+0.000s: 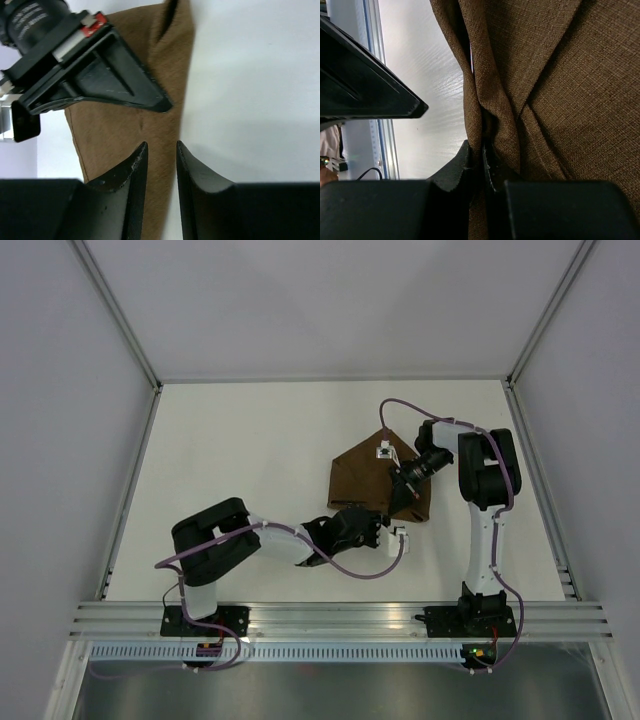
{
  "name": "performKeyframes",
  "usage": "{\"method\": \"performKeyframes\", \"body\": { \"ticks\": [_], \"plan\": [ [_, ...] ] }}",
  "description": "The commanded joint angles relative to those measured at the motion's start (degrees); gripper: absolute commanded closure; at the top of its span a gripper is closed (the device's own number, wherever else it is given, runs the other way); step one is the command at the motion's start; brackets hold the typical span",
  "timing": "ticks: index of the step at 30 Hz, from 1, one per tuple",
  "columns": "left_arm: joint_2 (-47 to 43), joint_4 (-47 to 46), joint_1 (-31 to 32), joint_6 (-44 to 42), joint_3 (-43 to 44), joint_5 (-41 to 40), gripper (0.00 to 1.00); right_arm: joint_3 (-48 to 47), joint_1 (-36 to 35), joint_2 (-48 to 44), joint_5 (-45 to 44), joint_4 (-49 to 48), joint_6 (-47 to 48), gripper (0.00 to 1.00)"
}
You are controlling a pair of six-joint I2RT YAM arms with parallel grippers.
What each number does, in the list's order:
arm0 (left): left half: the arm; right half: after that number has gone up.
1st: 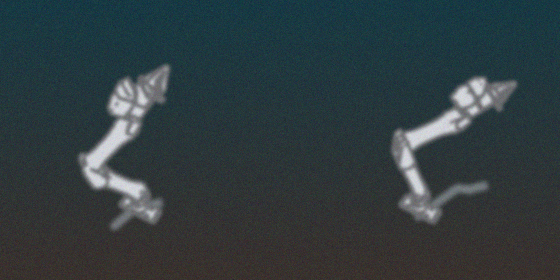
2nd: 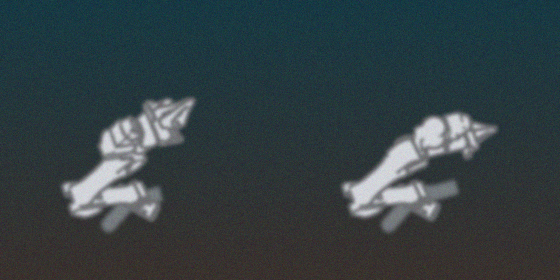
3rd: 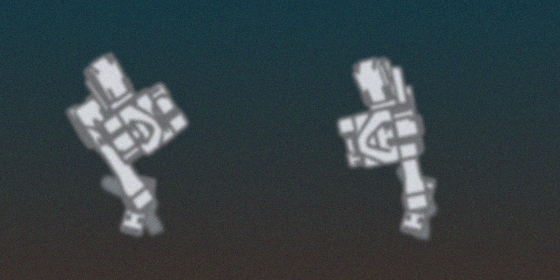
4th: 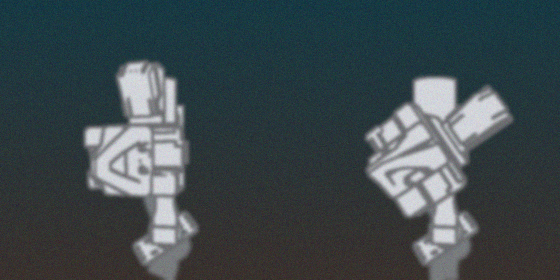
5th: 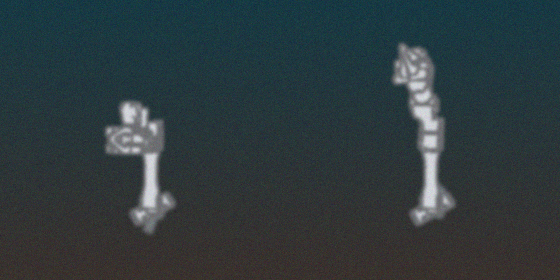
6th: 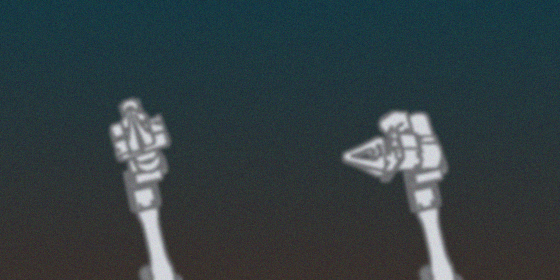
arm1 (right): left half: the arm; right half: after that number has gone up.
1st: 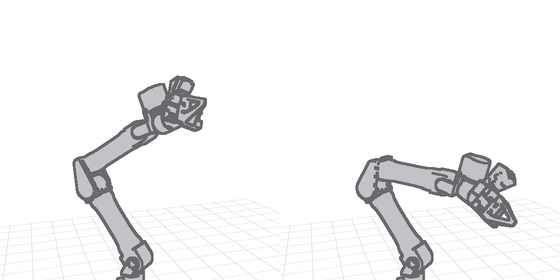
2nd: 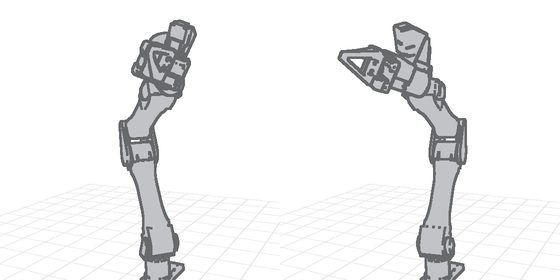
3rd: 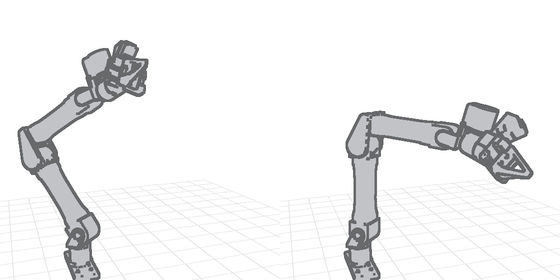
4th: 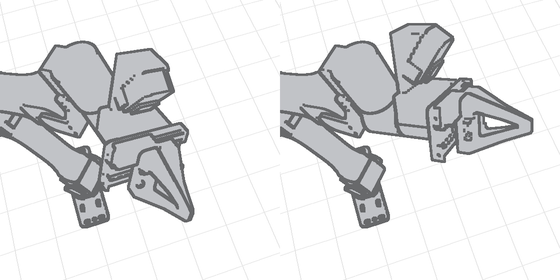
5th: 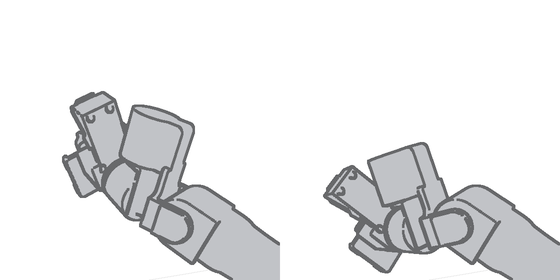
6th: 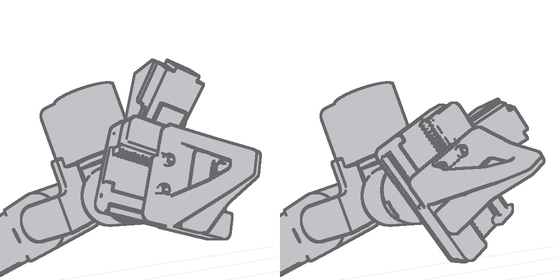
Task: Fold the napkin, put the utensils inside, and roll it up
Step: Roll the napkin at the center of the board.
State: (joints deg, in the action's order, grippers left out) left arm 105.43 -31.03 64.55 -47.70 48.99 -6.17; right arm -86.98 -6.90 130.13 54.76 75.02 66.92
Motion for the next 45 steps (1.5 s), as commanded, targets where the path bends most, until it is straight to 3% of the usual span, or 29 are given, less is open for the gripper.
{"method": "performKeyframes", "body": {
  "ticks": [1, 22, 38, 45],
  "plan": [
    [1.6, -3.1, 0.9, -4.8, 1.1, -1.6, 0.65, -2.2, 0.7, 2.6, 0.6, -1.1, 1.6, 1.0],
    [7.1, 2.6, -2.5, -8.5, 6.9, 1.7, 0.57, -6.4, 2.2, 6.9, 0.3, 1.5, 0.5, 1.0],
    [9.7, 20.2, -4.4, -6.6, 14.9, 7.8, 0.56, -8.0, 2.3, 8.2, 0.3, 2.5, -0.2, 1.0],
    [11.4, 27.2, -5.9, -4.5, 19.3, 11.0, 0.6, -8.1, 2.3, 8.1, 0.3, 3.0, 0.1, 1.0]
  ]
}}
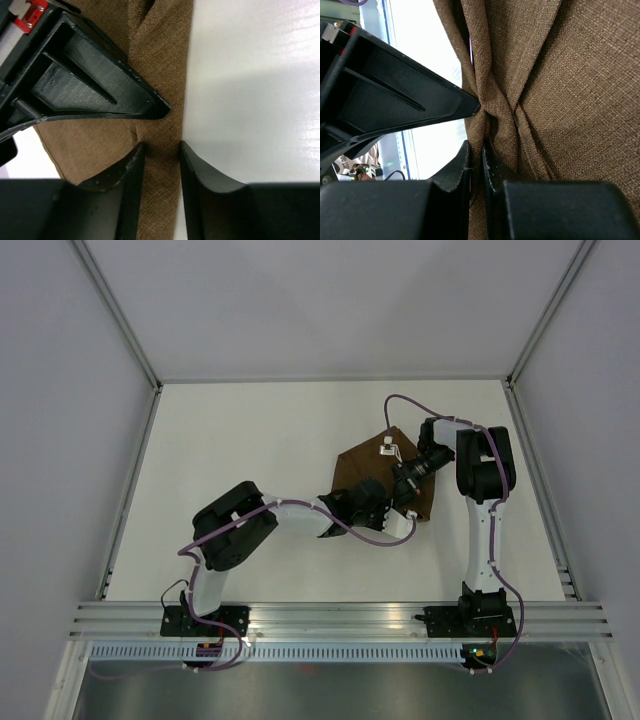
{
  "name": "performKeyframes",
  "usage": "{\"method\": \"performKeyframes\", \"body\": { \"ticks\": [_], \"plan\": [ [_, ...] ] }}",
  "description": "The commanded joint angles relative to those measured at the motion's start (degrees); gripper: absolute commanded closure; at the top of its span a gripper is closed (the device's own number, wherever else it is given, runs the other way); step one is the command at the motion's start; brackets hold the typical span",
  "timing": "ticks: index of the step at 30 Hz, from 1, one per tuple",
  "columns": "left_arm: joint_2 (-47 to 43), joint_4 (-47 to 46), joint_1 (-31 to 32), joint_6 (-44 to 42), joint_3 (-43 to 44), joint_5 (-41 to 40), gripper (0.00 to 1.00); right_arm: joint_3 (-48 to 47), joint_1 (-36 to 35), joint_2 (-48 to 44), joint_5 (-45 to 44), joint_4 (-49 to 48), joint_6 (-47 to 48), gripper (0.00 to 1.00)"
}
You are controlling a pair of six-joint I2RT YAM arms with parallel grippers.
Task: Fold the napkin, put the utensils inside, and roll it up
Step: Roll the napkin at the center of the board.
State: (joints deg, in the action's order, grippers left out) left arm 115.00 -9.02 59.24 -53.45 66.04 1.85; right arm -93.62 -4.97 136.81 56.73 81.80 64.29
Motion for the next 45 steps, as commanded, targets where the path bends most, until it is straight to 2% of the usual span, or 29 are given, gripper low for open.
{"method": "performKeyframes", "body": {
  "ticks": [1, 6, 11, 13, 17, 18, 24, 28, 30, 32, 34, 40, 45],
  "plan": [
    [1.9, 6.4, -0.7, 1.4, 2.5, 3.8, 0.63, -1.6, 0.4, 1.4, -1.6, -3.8, 2.7, 1.0],
    [3.1, 10.8, -1.1, 2.6, 4.7, 5.8, 0.73, -1.8, 0.4, 1.4, -1.4, -3.2, 3.2, 0.99],
    [4.2, 14.5, -1.1, 3.3, 6.8, 7.2, 0.91, -2.2, 0.4, 1.2, -1.3, -2.4, 3.6, 0.99],
    [4.4, 16.5, -1.1, 3.7, 7.5, 7.6, 0.97, -2.3, 0.4, 0.8, -0.9, -2.0, 3.9, 0.95],
    [5.3, 22.1, -1.1, 6.2, 11.2, 9.3, 0.98, -2.6, 0.8, -1.2, 0.8, -0.4, 5.1, 0.82],
    [5.5, 23.3, -1.1, 7.3, 12.1, 9.9, 0.98, -2.6, 0.9, -1.9, 1.4, -0.4, 5.0, 0.72],
    [7.1, 32.4, -1.2, 12.0, 17.5, 14.2, 0.98, -3.1, 3.6, -8.4, 5.5, -1.4, 2.9, 0.49],
    [7.6, 35.2, -1.4, 15.7, 18.8, 18.3, 0.98, -2.3, 7.3, -13.3, 8.0, -6.6, -2.5, 0.45],
    [7.6, 36.2, -1.5, 17.8, 18.9, 20.4, 0.98, -1.4, 8.7, -14.7, 8.8, -10.0, -8.5, 0.45],
    [7.5, 36.5, -1.8, 19.4, 18.8, 22.0, 0.98, 0.5, 11.1, -17.0, 9.3, -17.0, -16.0, 0.45],
    [8.7, 38.2, -2.2, 22.2, 20.6, 24.5, 0.98, 2.8, 13.8, -19.6, 9.5, -22.5, -19.1, 0.45],
    [11.9, 43.8, -4.9, 29.2, 24.3, 35.1, 0.98, 10.5, 18.9, -29.6, 7.8, -27.4, -18.1, 0.45],
    [13.2, 46.8, -7.6, 31.6, 24.9, 42.5, 0.98, 18.7, 22.9, -39.6, 8.1, -25.6, -10.8, 0.45]
  ]
}}
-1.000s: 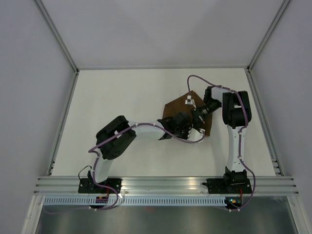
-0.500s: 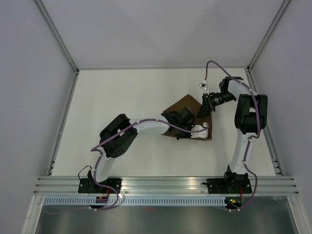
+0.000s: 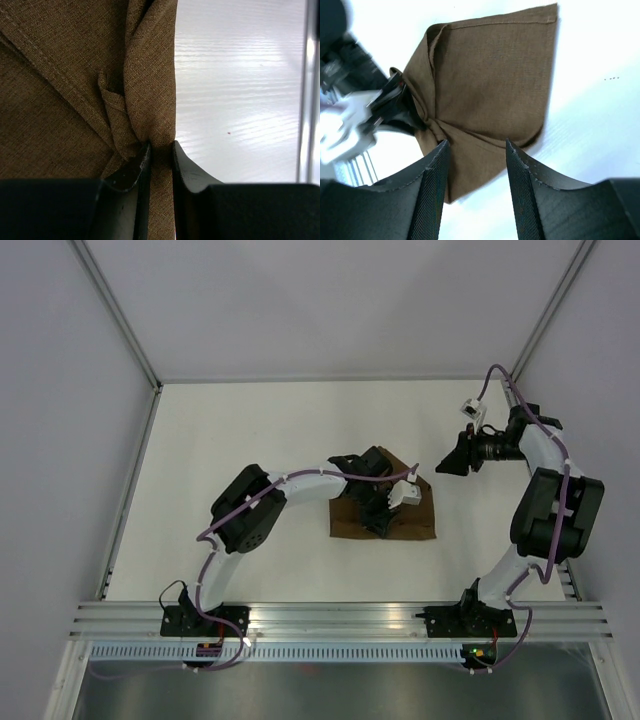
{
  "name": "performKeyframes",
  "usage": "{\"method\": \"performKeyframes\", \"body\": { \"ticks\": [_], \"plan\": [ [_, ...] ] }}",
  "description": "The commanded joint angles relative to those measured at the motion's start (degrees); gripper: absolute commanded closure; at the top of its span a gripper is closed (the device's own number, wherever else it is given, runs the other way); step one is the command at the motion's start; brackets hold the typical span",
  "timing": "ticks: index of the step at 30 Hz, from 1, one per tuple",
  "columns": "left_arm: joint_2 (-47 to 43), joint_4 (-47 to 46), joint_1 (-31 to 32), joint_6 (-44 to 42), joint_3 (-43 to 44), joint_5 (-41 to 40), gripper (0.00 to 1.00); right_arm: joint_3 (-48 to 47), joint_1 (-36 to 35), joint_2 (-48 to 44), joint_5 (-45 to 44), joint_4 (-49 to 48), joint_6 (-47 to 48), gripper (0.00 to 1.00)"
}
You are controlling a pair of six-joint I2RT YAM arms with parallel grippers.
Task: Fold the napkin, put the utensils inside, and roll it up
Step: Roll the napkin at the center of the board.
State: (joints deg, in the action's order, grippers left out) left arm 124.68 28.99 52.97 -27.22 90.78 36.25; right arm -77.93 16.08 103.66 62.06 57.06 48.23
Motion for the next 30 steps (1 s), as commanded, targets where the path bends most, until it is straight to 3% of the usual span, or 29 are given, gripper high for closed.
{"method": "performKeyframes", "body": {
  "ticks": [1, 8, 11, 18, 25, 30],
  "plan": [
    [3.9, 9.5, -1.7, 5.9, 0.9, 9.4, 0.98, 4.2, 2.2, -8.0, 2.5, 0.1, 9.9, 0.45],
    [6.6, 13.2, -4.5, 8.0, 3.5, 15.3, 0.98, 16.8, 0.3, -23.8, 0.0, 1.3, 20.7, 0.41],
    [8.9, 15.9, -5.1, 8.8, 6.3, 17.8, 0.98, 23.3, -5.2, -31.0, -4.8, -3.7, 19.1, 0.41],
    [12.3, 18.3, -5.6, 10.2, 9.1, 18.9, 0.98, 40.2, -24.2, -44.5, -21.2, -25.8, 8.3, 0.38],
    [14.1, 19.2, -6.1, 10.5, 10.6, 18.9, 0.98, 47.0, -37.1, -42.2, -34.8, -38.2, 4.4, 0.39],
    [14.6, 19.3, -6.8, 10.4, 10.6, 18.8, 0.98, 50.1, -44.6, -39.9, -39.6, -43.6, 3.5, 0.39]
  ]
}}
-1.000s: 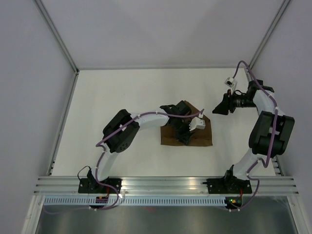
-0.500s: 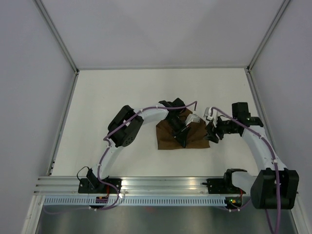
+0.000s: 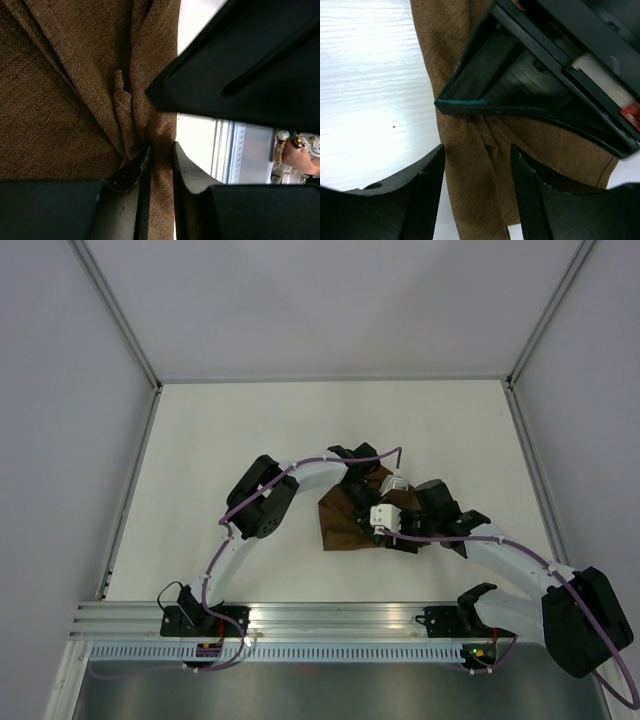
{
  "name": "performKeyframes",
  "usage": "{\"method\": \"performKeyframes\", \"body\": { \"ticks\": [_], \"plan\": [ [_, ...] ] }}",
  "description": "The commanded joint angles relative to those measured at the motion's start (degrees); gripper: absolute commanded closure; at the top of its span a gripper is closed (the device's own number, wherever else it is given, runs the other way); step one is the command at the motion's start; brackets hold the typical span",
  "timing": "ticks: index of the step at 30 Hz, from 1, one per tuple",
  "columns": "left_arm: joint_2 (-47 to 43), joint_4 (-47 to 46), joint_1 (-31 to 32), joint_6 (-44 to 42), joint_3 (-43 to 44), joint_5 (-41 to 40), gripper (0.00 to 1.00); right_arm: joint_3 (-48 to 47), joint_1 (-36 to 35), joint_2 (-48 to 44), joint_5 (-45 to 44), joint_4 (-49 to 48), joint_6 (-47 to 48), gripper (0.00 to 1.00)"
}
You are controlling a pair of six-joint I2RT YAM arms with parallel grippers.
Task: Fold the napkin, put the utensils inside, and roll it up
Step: Roll the napkin at the center of the board.
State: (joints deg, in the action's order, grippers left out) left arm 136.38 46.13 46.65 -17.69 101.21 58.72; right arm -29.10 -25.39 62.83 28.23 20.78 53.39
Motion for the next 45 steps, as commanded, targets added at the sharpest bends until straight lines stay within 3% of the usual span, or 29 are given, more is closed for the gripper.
{"method": "performKeyframes", "body": {
  "ticks": [1, 17, 21, 23, 29, 32, 37, 38, 39, 40, 41, 45],
  "plan": [
    [3.0, 2.1, -0.6, 0.9, 0.2, -3.7, 0.98, 1.4, -4.0, 1.3, -6.3, -7.5, -1.8, 0.4],
    [3.7, 2.2, -1.2, 0.6, 0.3, -3.5, 0.98, 3.2, -10.3, 7.1, -10.3, -11.4, -2.5, 0.43],
    [3.5, 2.2, -1.4, 0.6, 0.6, -4.0, 0.97, 3.0, -10.3, 8.8, -10.2, -11.3, -2.3, 0.57],
    [3.4, 2.2, -1.6, 0.6, 0.6, -3.9, 0.89, 2.9, -10.3, 9.4, -10.1, -10.8, -2.4, 0.68],
    [0.7, -1.8, -2.0, 2.5, -1.0, -5.4, 0.76, 1.4, -10.3, 10.1, -8.5, -7.6, -2.5, 0.77],
    [-2.2, -7.1, -2.6, 5.4, -3.5, -7.6, 0.74, -0.6, -10.3, 11.4, -6.7, -4.5, -2.7, 0.85],
    [-5.9, -12.8, -4.2, 10.7, -5.8, -11.7, 0.71, -4.5, -10.1, 14.4, -3.7, 1.2, -2.1, 0.89],
    [-7.2, -13.5, -4.6, 11.1, -6.4, -12.3, 0.69, -5.3, -9.7, 15.0, -2.8, 2.3, -1.9, 0.89],
    [-7.8, -15.2, -4.8, 11.9, -6.7, -12.7, 0.48, -6.0, -9.4, 15.5, -2.1, 3.5, -1.7, 0.89],
    [-8.5, -16.1, -5.0, 12.7, -7.2, -13.3, 0.19, -7.6, -9.2, 16.7, -1.0, 5.5, -1.4, 0.92],
    [-9.9, -17.2, -5.5, 13.4, -7.8, -13.3, 0.14, -8.3, -8.6, 17.2, -0.5, 6.5, -1.0, 0.92],
    [-13.3, -21.1, -6.2, 15.1, -10.8, -15.1, 0.15, -10.5, -6.8, 19.0, 0.9, 8.8, 0.1, 0.93]
  ]
}}
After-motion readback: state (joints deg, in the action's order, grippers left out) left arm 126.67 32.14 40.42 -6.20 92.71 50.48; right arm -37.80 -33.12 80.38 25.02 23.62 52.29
